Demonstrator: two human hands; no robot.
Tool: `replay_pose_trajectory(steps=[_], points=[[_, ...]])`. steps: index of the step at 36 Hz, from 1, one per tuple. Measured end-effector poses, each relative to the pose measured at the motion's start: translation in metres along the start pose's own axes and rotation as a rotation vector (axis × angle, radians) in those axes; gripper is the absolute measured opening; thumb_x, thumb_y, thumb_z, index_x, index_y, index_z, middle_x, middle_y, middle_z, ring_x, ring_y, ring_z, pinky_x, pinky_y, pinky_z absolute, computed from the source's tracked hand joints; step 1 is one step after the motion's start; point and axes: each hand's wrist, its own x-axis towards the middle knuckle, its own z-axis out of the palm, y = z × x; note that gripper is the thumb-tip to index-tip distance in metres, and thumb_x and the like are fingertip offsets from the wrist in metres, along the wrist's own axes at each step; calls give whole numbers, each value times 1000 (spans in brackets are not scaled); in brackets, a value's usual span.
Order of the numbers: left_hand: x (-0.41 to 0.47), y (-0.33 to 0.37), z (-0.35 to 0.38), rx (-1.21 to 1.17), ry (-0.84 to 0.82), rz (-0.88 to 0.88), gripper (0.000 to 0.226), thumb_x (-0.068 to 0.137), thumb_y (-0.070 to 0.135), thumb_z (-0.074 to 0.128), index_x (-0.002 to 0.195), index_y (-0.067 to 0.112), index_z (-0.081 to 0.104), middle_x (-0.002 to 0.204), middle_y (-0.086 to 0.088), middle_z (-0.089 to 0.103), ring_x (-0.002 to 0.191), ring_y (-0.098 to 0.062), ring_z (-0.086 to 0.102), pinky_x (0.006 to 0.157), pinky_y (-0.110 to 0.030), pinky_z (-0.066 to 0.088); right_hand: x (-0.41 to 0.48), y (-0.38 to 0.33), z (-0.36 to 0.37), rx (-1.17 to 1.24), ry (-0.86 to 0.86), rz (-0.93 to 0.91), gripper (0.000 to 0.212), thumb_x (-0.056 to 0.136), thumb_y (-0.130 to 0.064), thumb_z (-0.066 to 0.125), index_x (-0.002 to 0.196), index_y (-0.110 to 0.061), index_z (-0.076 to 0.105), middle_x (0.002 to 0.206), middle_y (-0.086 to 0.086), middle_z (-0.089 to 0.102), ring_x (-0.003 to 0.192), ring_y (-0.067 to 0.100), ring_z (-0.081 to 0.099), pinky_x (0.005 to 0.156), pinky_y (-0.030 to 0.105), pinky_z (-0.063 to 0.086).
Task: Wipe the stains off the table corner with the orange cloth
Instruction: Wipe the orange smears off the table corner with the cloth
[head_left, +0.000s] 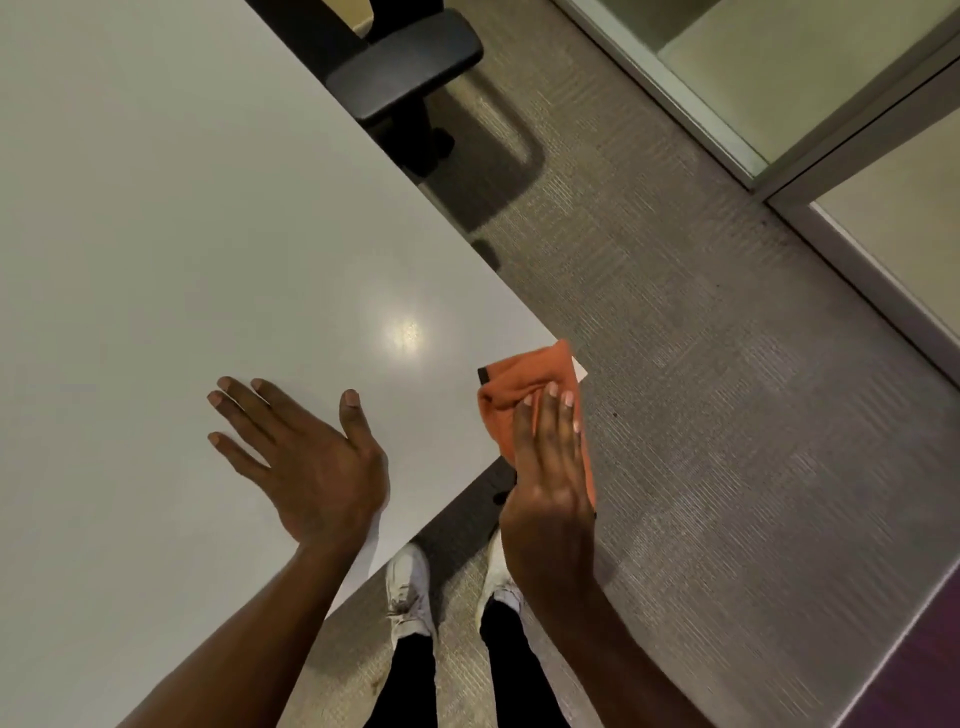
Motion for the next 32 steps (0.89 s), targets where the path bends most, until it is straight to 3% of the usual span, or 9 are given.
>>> replay_pose_trajectory(steps=[3,6,10,14,17,20,22,29,32], points=[[0,-1,0,6,0,1,91,116,63,23,174,-6,11,186,-28,0,175,-41,-5,138,-69,5,21,6,0,6,-17,16,77,87,18,30,161,0,38,172,22,29,164,38,19,129,57,31],[0,-1,0,9,1,3,92,116,64,22,174,-6,10,186,-28,-1,175,-41,-6,138,-70,5,64,15,-2,-22,-92,90,77,89,7,33,165,-3,31,175,20,23,165,37,12,134,52,18],[0,0,0,21,-7,-2,91,116,62,24,175,-6,9,186,-28,-2,175,-41,-6,138,-69,4,105,24,-8,24,-156,218,82,92,13,52,167,-6,26,174,19,26,165,37,13,131,55,28],[0,-3,1,36,-5,10,90,116,60,27,174,-7,10,185,-29,-2,175,-41,-6,138,-70,5,64,11,1,7,-54,144,83,88,15,48,166,-2,26,176,21,21,165,38,11,130,57,28],[0,-2,1,40,-1,9,91,116,62,25,174,-6,10,185,-29,-1,175,-42,-6,138,-70,6,24,-5,10,50,77,139,70,93,17,34,161,1,39,171,24,31,163,40,23,125,60,36],[1,-2,1,32,-12,10,91,116,62,25,174,-7,9,186,-29,-2,175,-41,-7,138,-70,5,-4,-34,17,74,67,142,54,110,4,21,159,-1,43,168,23,36,162,37,26,123,59,40],[1,-1,1,34,-10,14,91,116,61,26,174,-7,9,185,-29,-2,175,-42,-6,138,-70,5,-16,-49,19,88,27,143,51,112,-4,26,159,-3,45,167,21,39,161,36,29,122,60,42],[1,-2,2,47,-11,17,91,116,61,23,174,-7,9,185,-31,-2,175,-42,-6,138,-70,5,6,-40,14,52,80,129,57,110,2,17,160,-2,43,170,20,34,163,36,23,129,56,32],[1,-2,1,50,-9,12,92,116,63,19,174,-8,10,185,-31,-1,175,-43,-5,138,-70,5,47,-19,13,-10,9,154,82,86,10,32,166,-5,28,176,18,19,166,35,10,133,56,19]])
